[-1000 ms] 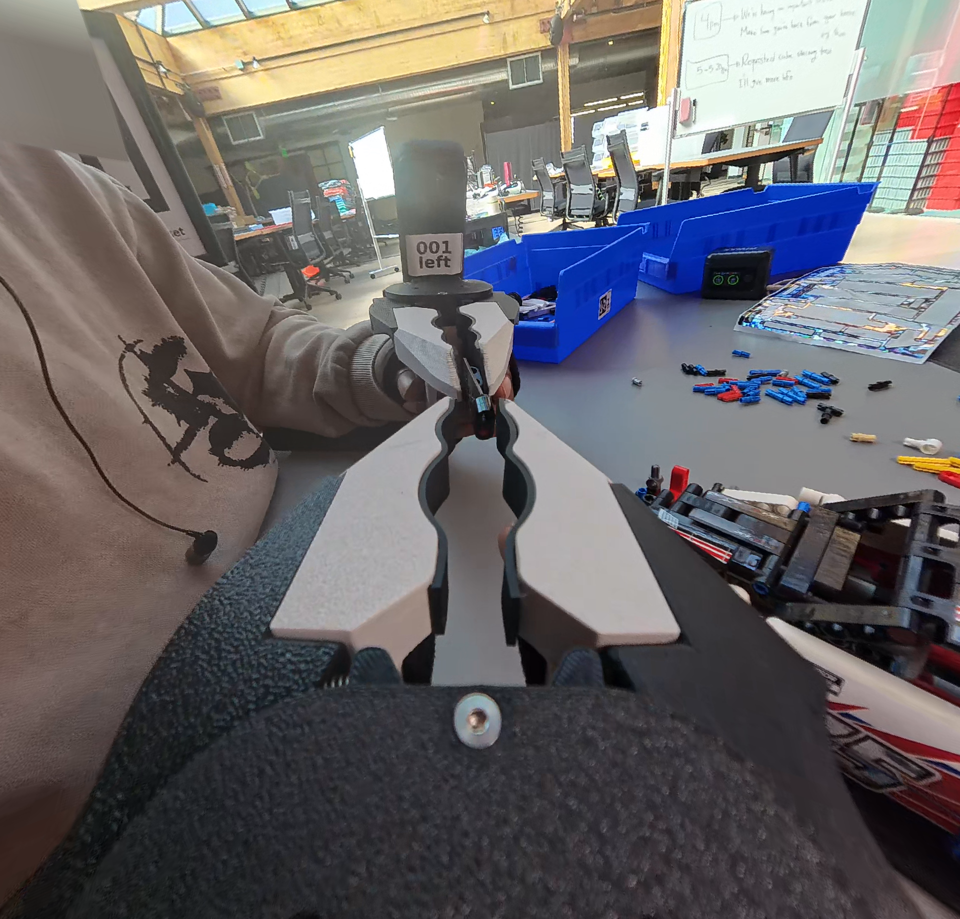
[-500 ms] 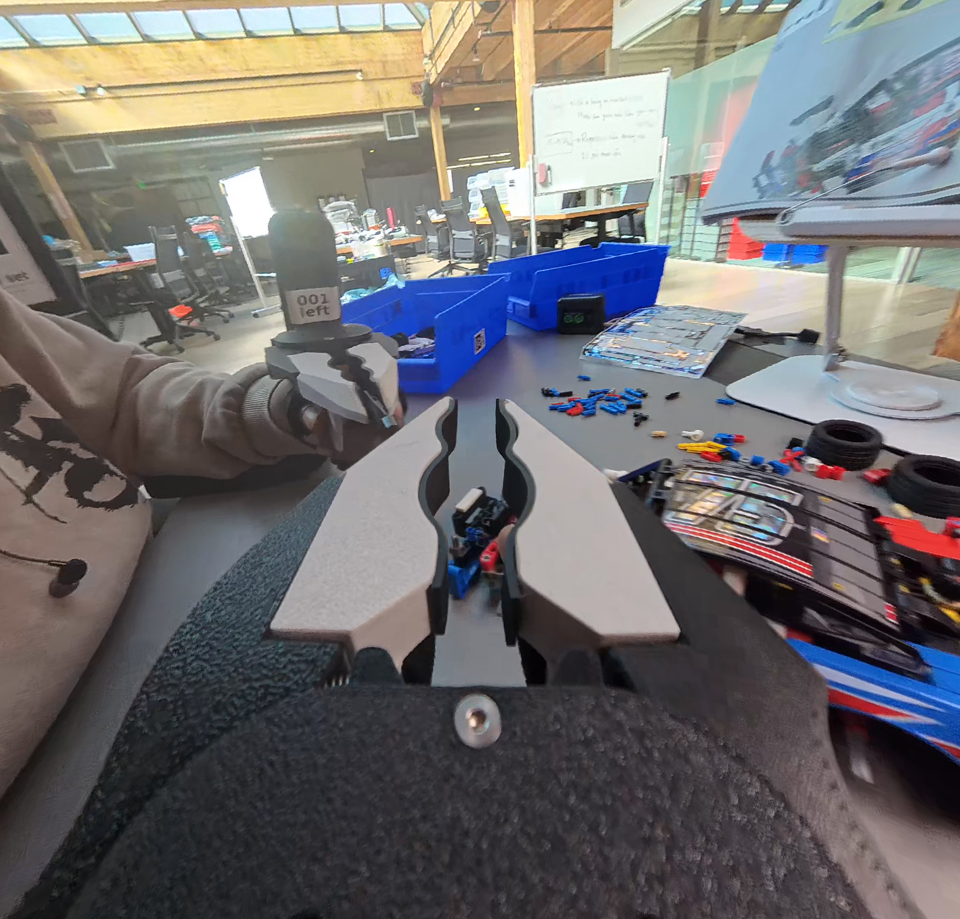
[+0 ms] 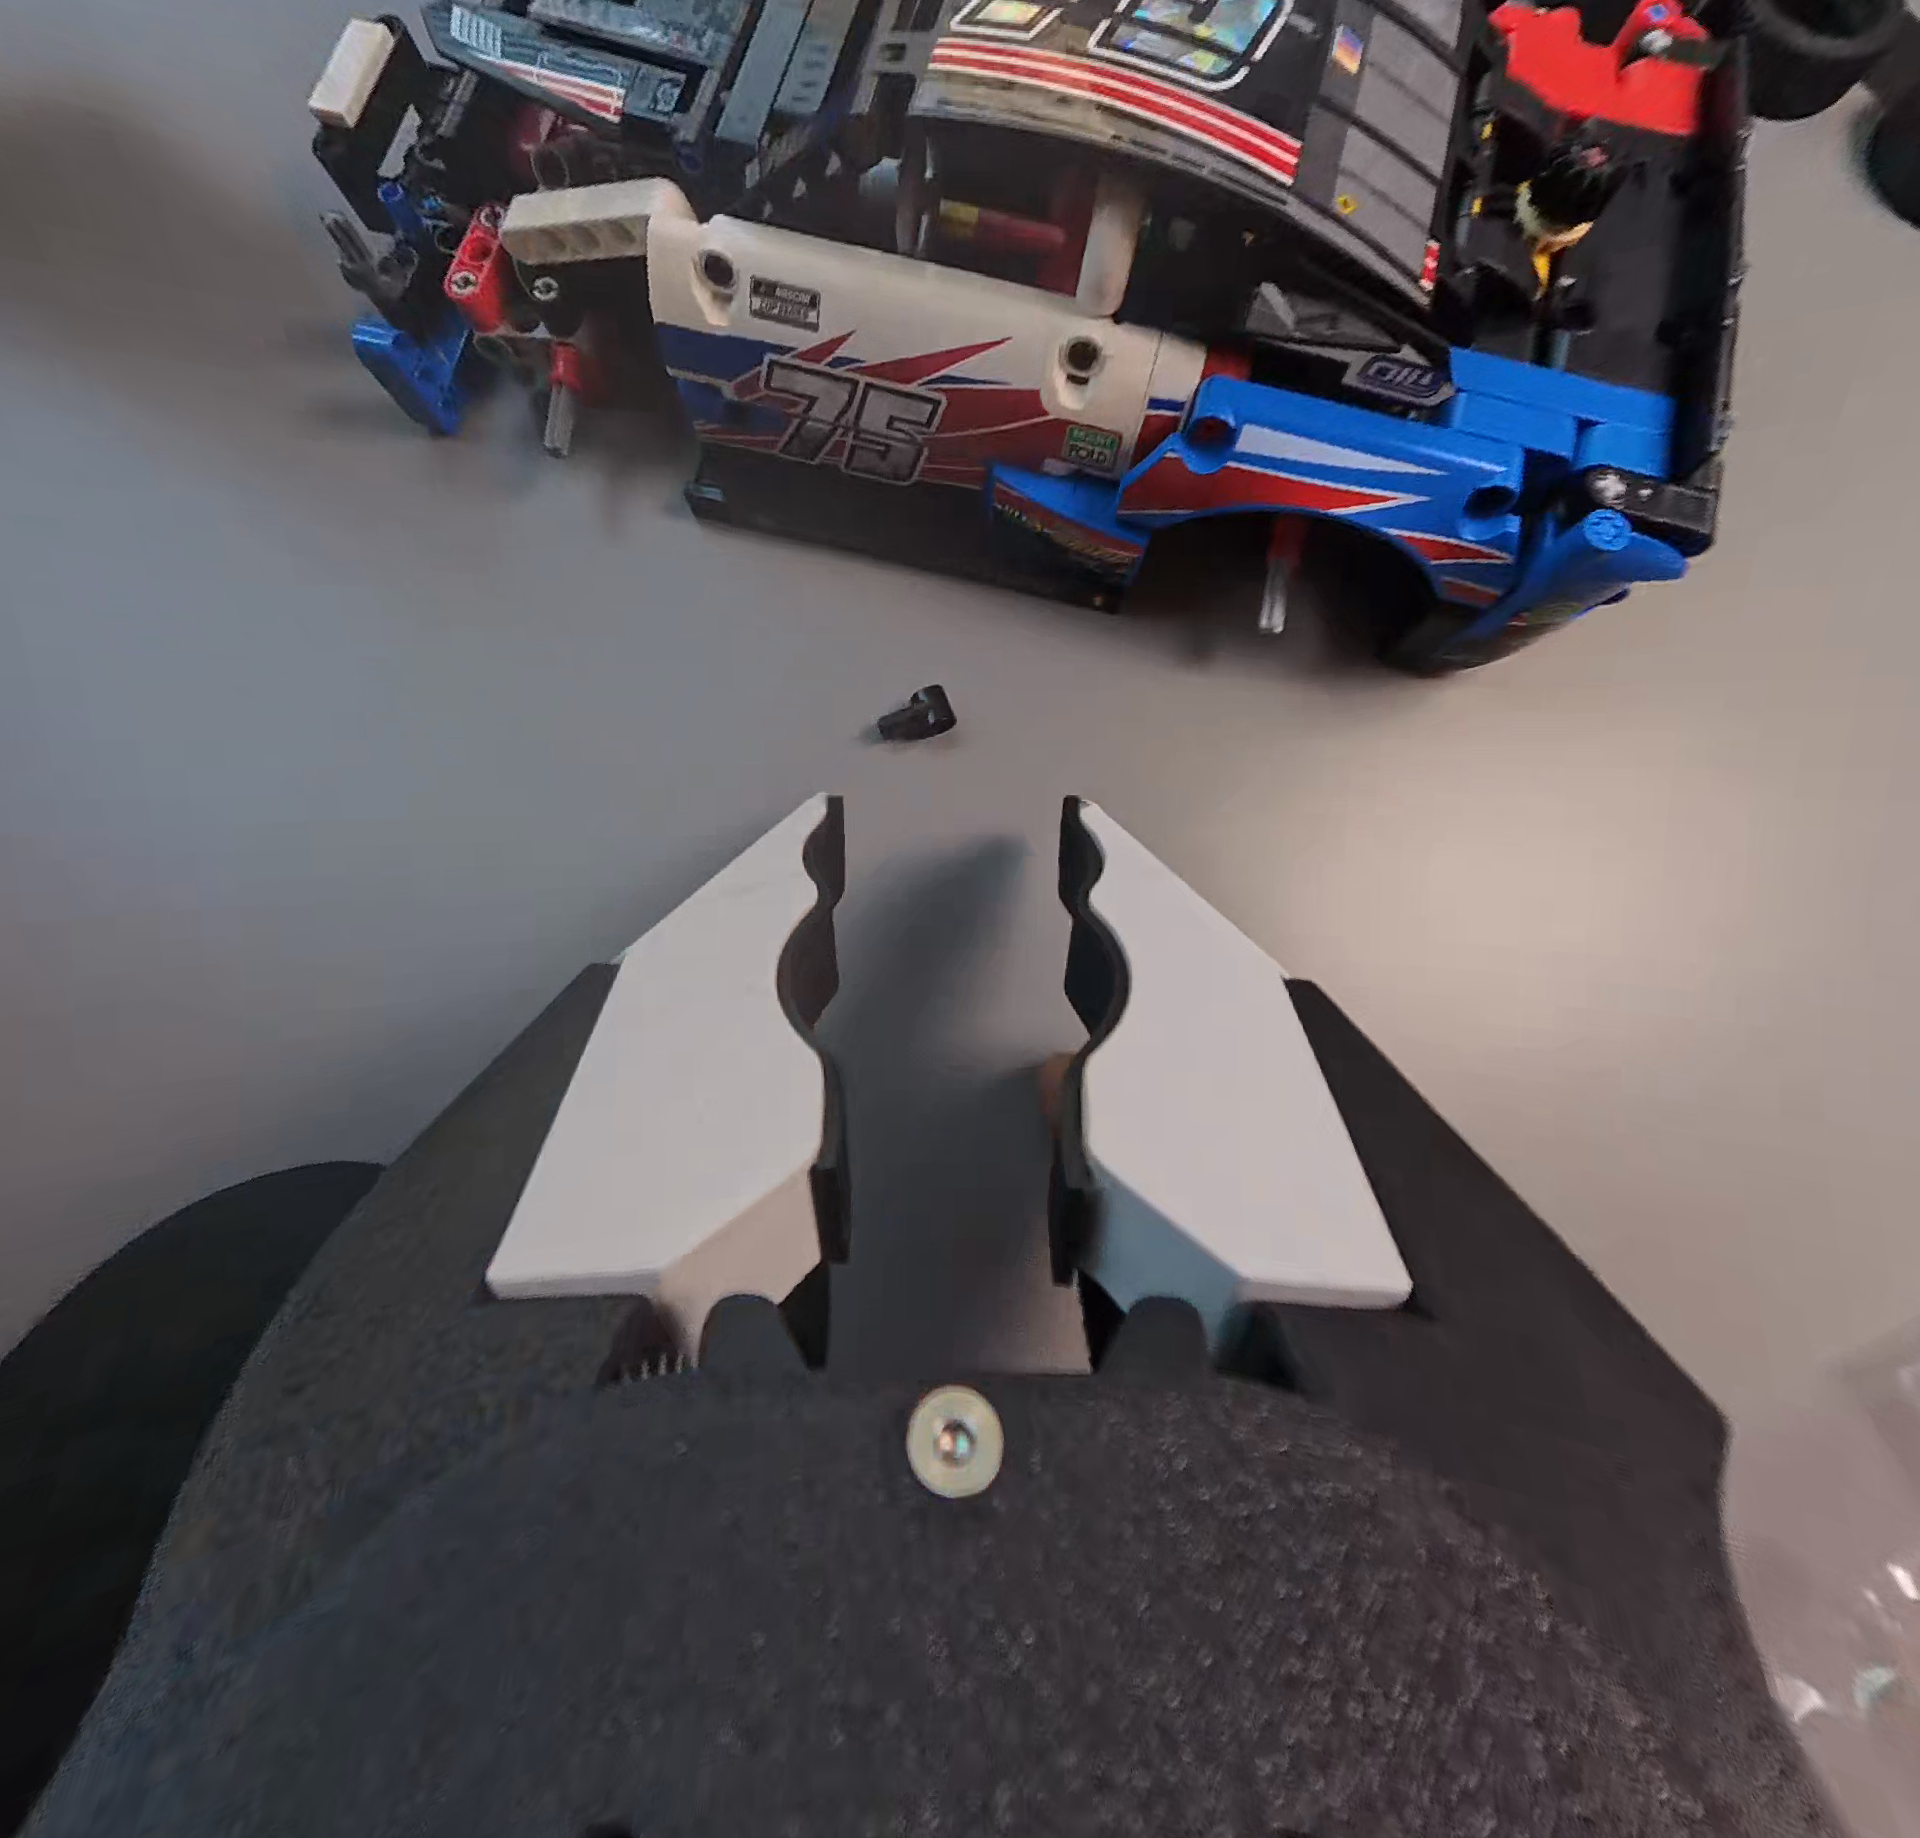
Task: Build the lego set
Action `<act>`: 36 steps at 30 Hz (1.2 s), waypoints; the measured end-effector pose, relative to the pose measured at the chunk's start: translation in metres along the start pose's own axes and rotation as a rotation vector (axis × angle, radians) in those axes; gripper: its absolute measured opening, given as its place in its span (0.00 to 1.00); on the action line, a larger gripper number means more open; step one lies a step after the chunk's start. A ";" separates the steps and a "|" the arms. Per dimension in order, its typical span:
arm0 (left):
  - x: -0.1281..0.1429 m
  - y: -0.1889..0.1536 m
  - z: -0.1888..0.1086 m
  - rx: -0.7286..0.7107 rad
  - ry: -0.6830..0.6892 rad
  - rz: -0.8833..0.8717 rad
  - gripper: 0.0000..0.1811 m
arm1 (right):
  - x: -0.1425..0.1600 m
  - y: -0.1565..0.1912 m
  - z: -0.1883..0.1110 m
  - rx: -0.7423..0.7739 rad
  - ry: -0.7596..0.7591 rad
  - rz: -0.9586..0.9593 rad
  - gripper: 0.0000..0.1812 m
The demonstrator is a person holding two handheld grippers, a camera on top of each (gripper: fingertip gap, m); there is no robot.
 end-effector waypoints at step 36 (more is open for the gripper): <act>0.010 0.024 -0.002 -0.025 -0.001 -0.209 0.03 | -0.010 0.025 0.021 -0.103 0.113 -0.188 0.08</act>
Point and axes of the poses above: each gripper's, where its closed fingertips meet, z out along the fingers, x out of its underside, y = z × x across the jaws, the point moved 1 cm from there along -z, back along the fingers, and after that the axes turned 2 degrees about -z, right-handed, at the moved point
